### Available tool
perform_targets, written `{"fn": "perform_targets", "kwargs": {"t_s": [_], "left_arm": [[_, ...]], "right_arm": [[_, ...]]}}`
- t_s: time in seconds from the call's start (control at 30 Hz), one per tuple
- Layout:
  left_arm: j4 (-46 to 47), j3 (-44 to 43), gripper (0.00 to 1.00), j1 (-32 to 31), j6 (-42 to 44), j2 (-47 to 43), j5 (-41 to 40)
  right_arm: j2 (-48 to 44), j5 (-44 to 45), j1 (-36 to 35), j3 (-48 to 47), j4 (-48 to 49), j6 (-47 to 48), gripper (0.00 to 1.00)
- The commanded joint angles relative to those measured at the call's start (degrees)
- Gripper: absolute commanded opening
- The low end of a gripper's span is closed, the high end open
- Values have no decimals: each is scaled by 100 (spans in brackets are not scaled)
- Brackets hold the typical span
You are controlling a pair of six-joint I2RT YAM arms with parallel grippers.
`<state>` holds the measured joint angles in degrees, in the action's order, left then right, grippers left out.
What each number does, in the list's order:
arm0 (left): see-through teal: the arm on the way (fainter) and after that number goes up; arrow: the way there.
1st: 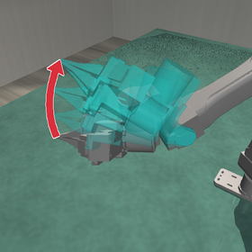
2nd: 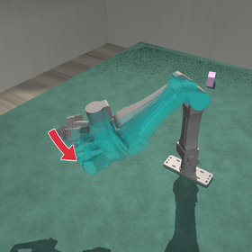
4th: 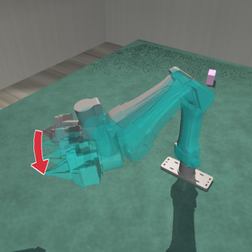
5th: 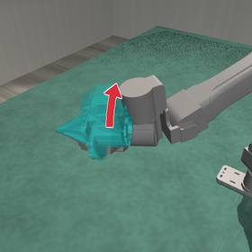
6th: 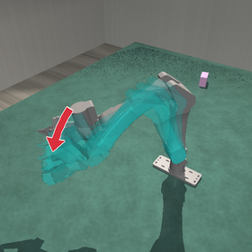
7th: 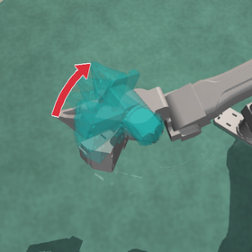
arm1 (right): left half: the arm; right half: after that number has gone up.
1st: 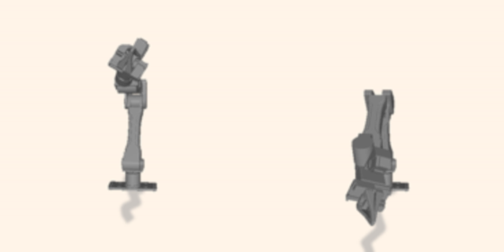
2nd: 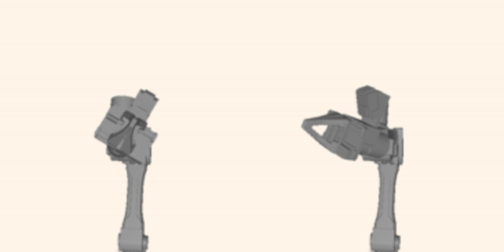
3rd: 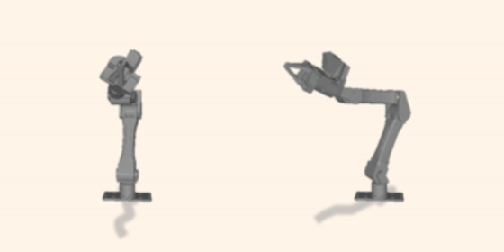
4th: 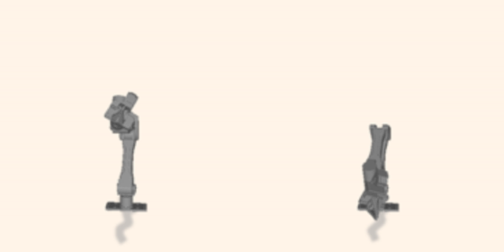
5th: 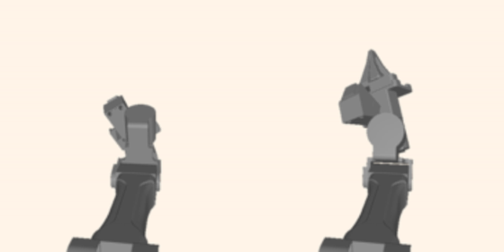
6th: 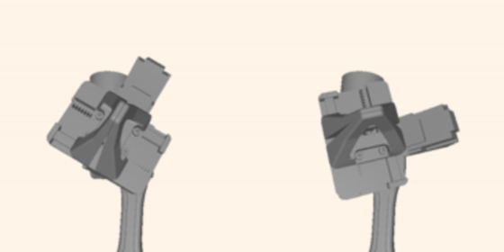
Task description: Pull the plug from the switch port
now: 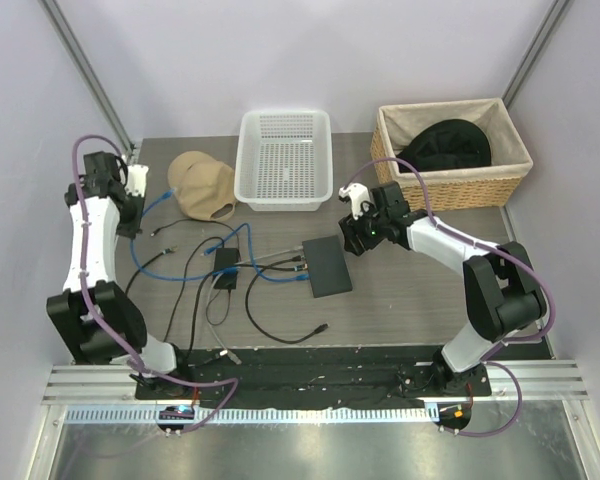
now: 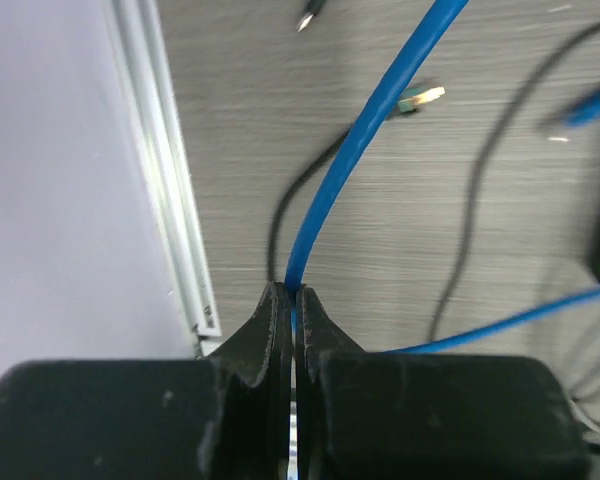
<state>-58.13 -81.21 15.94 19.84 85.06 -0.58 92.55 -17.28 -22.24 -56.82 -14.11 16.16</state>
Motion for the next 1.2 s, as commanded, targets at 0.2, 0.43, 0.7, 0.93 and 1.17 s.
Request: {"fn": "perform_targets", "kwargs": {"t_s": [0.2, 0.43, 0.7, 0.93, 1.17], "left_arm": [[1110, -386, 21, -12, -419, 2180, -1260], [1216, -625, 46, -925, -418, 2148, -971], [1224, -213, 48, -2639, -1736, 689, 141], [2262, 142, 52, -3676, -1877, 809, 2404], [2569, -124, 52, -3757, -2177, 2014, 3327]], "right_arm": [[-88, 163, 9, -172, 224, 141, 60], [-352, 181, 9, 74, 242, 229, 61], [-361, 32, 18, -57, 207, 80, 61], [69, -241, 9, -285, 470, -517, 61], [526, -417, 9, -910, 435, -1027, 61]]}}
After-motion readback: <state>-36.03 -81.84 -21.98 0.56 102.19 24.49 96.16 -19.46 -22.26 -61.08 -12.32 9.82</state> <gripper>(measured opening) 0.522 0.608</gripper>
